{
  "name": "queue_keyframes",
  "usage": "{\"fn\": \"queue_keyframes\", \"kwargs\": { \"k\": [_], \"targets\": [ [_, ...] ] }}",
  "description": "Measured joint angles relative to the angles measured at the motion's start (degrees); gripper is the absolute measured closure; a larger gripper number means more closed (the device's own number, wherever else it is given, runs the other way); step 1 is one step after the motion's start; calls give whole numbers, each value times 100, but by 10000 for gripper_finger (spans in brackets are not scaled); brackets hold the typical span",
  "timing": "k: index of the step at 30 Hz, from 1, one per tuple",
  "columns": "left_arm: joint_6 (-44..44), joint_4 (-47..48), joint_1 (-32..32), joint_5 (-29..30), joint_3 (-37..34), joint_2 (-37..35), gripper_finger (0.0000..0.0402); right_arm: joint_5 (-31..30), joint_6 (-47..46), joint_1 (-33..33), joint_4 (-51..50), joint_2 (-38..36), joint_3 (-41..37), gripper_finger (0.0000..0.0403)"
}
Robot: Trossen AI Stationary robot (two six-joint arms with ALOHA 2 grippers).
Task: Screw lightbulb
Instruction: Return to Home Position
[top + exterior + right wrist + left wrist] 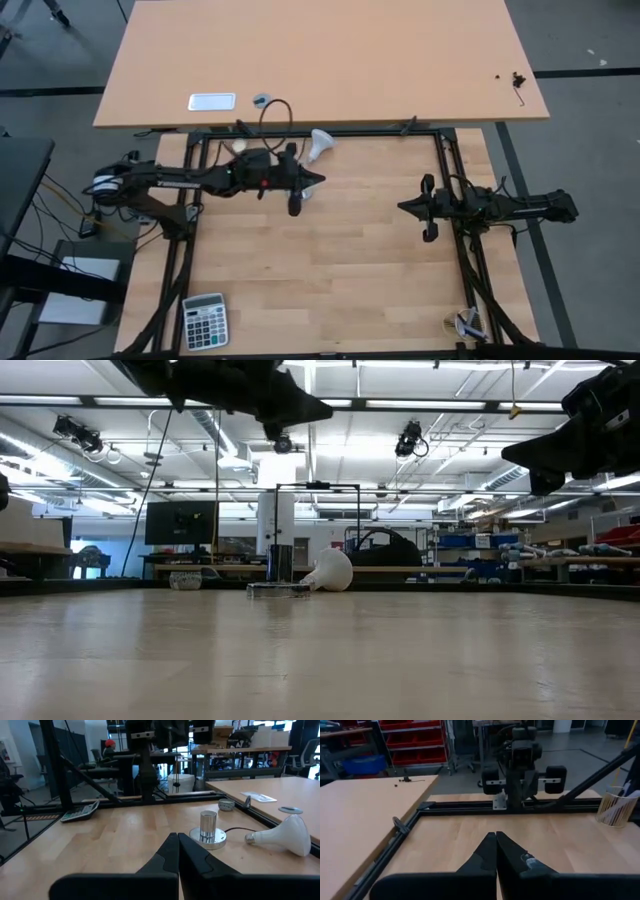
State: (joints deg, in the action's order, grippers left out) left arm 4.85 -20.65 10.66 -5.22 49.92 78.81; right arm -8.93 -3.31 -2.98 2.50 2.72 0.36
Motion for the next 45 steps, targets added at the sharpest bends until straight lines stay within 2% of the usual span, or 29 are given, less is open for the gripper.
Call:
{"fn": "queue_keyframes", "kwargs": {
  "k": [14, 27, 35, 45],
  "targets": [
    [-206, -135, 22, 348, -1649, -2009, 401, 0, 92, 4, 9, 107, 2, 380],
    [-334, -67, 22, 662, -3154, -3976, 401, 0, 92, 4, 82, 111, 2, 387],
    [-557, -45, 22, 705, -4042, -4929, 401, 1, 92, 4, 188, 103, 2, 383],
    [-811, 250, 22, 705, -4726, -5894, 401, 2, 92, 4, 212, 103, 2, 386]
  ]
}}
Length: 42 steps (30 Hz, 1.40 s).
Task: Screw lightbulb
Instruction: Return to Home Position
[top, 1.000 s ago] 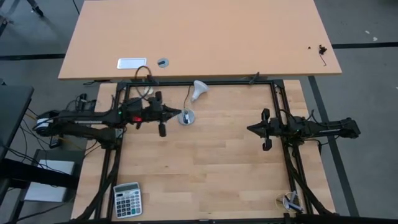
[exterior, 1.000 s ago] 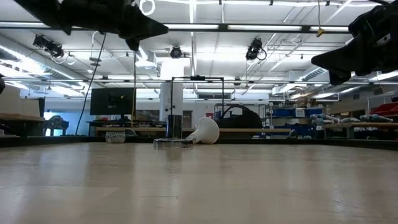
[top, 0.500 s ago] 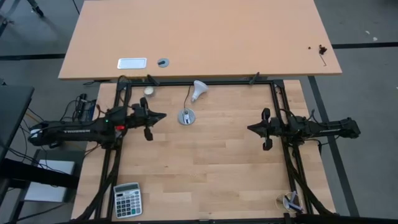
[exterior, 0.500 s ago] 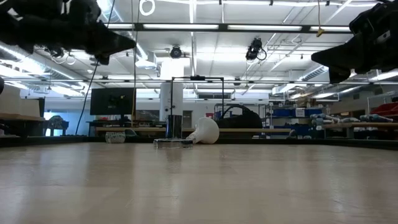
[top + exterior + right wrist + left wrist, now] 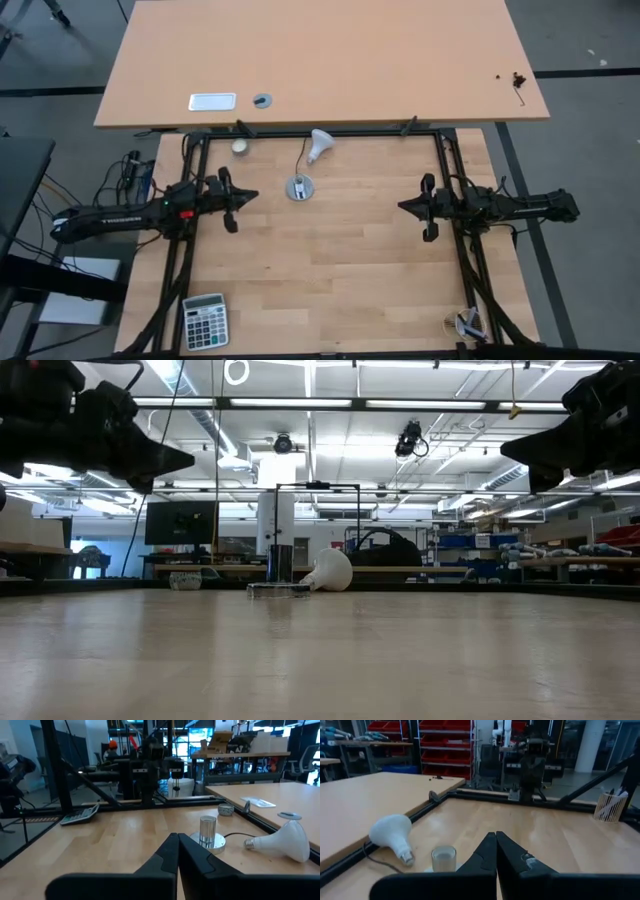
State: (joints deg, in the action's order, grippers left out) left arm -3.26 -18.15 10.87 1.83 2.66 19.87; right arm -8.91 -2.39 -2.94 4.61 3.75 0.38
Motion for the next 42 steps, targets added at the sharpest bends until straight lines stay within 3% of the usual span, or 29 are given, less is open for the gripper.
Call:
{"fn": "queue_keyframes", "kwargs": {
  "k": [12, 16, 32, 42],
  "targets": [
    [-5, 1971, 0, 205, -31, -1571, 402, 0, 149, 7, 7, 0, 0, 387],
    [0, 2215, 0, 204, -29, -2001, 402, -31, 244, 9, 63, 0, 0, 384],
    [-10, 1831, 9, 159, -188, -1446, 402, -365, 243, 224, 92, 360, 0, 383],
    [98, 1646, 7, 629, -210, -1075, 401, -365, 240, 278, 389, 590, 0, 384]
  ]
}}
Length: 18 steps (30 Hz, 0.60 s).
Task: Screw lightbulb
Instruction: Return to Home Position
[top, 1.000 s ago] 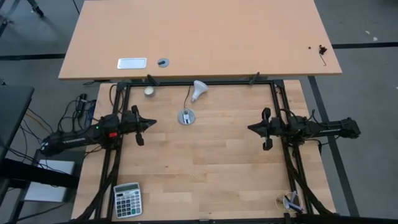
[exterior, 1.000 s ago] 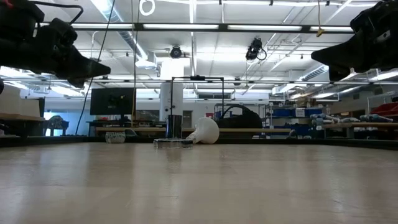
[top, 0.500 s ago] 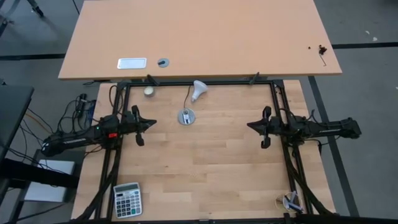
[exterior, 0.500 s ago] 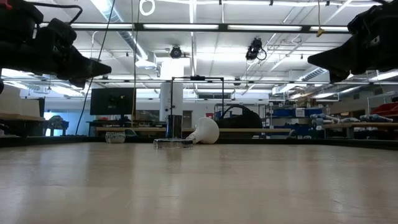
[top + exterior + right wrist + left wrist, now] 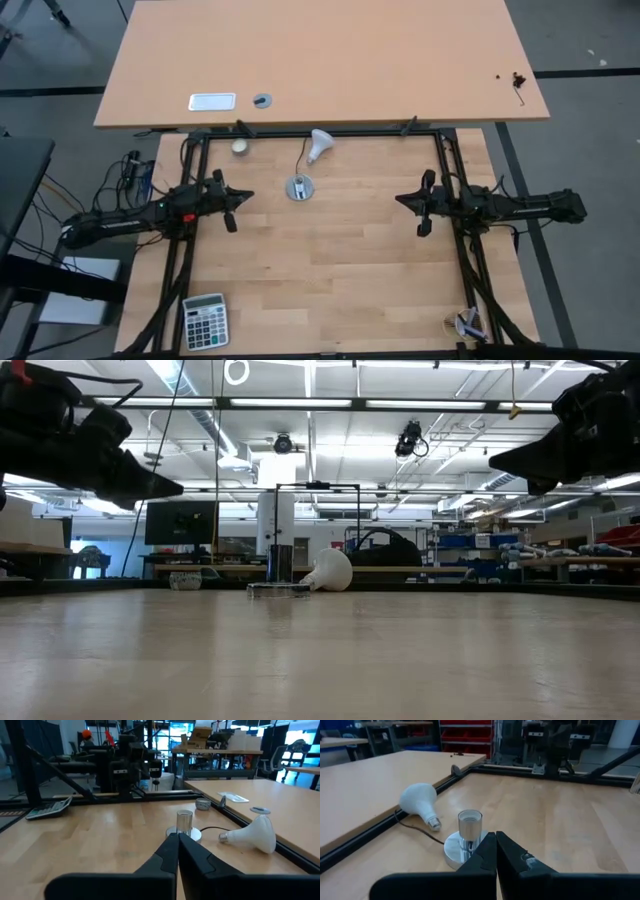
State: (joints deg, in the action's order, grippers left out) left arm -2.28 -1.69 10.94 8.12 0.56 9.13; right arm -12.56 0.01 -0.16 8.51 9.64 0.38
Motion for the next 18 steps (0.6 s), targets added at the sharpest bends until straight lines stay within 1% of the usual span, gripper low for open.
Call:
{"fn": "queue_keyframes", "kwargs": {
  "k": [13, 18],
  "targets": [
    [37, 39, 0, -87, -9, -775, 401, 5, 11, -1, 49, 0, 0, 385],
    [13, 42, 124, -35, -11, -837, 401, 7, 26, 0, 46, 0, 0, 383]
  ]
}}
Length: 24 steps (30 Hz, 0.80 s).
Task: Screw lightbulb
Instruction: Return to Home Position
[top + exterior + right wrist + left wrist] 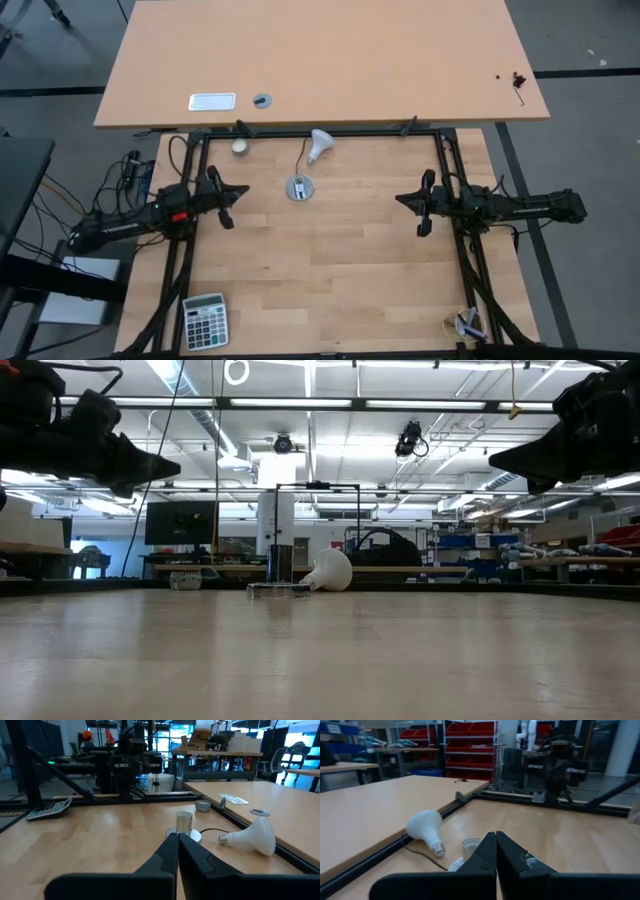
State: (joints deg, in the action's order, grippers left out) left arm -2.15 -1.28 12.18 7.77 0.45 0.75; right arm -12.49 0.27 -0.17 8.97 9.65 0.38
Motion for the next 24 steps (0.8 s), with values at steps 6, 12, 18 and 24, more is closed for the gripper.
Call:
{"fn": "queue_keyframes", "kwargs": {
  "k": [6, 12, 18, 24],
  "targets": [
    [-19, -11, 359, 101, -4, 35, 401, -176, 184, 0, 0, 0, 0, 387],
    [143, -11, 444, 122, -4, 35, 400, -293, 189, 0, 0, 0, 0, 383],
    [186, -124, 444, 100, -4, 37, 400, -292, 189, 0, 0, 0, 0, 386],
    [186, -583, 444, 96, -4, 37, 400, -291, 189, 0, 0, 0, 0, 384]
  ]
}}
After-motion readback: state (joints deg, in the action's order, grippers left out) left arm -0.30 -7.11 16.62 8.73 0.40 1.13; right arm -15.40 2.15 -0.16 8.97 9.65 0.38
